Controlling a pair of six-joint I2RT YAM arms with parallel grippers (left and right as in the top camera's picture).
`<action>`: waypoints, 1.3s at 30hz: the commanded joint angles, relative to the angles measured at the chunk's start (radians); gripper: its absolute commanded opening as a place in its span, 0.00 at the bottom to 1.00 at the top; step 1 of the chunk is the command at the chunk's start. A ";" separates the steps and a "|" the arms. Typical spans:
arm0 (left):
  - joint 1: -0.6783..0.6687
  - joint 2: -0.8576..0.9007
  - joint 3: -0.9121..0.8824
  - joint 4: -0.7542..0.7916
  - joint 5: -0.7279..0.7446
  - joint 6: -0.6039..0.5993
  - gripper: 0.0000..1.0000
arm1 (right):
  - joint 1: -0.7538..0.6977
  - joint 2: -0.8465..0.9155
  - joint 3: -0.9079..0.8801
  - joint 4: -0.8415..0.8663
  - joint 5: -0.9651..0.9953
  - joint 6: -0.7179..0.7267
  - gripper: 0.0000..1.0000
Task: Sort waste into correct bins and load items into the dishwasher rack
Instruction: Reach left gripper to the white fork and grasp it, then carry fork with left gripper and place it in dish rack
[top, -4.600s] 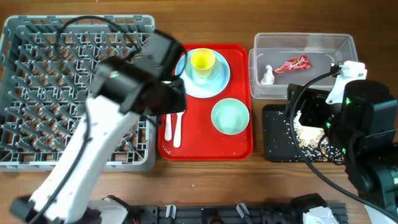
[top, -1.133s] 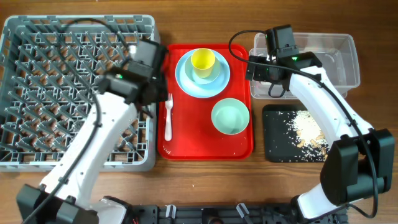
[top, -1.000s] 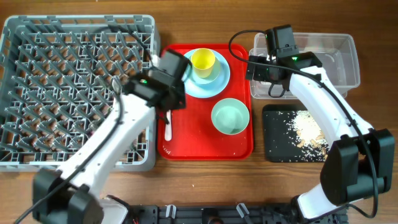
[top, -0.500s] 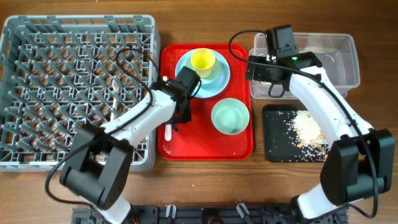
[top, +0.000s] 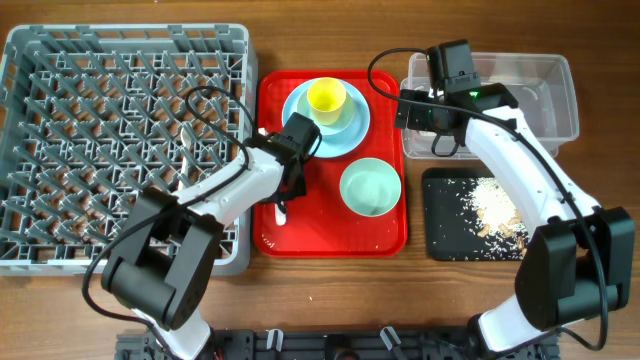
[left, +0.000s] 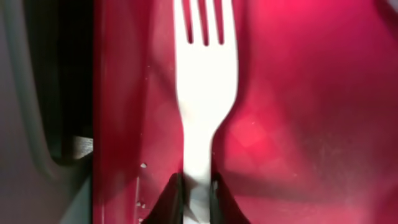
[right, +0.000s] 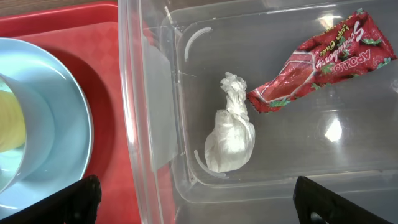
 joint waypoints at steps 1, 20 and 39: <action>0.002 -0.012 0.008 -0.021 0.038 -0.004 0.04 | -0.004 0.011 0.003 0.003 0.017 -0.012 1.00; 0.473 -0.224 0.195 -0.048 -0.309 0.547 0.04 | -0.004 0.011 0.003 0.003 0.017 -0.011 1.00; 0.495 -0.167 0.194 -0.047 -0.152 0.699 0.37 | -0.004 0.011 0.003 0.003 0.017 -0.012 1.00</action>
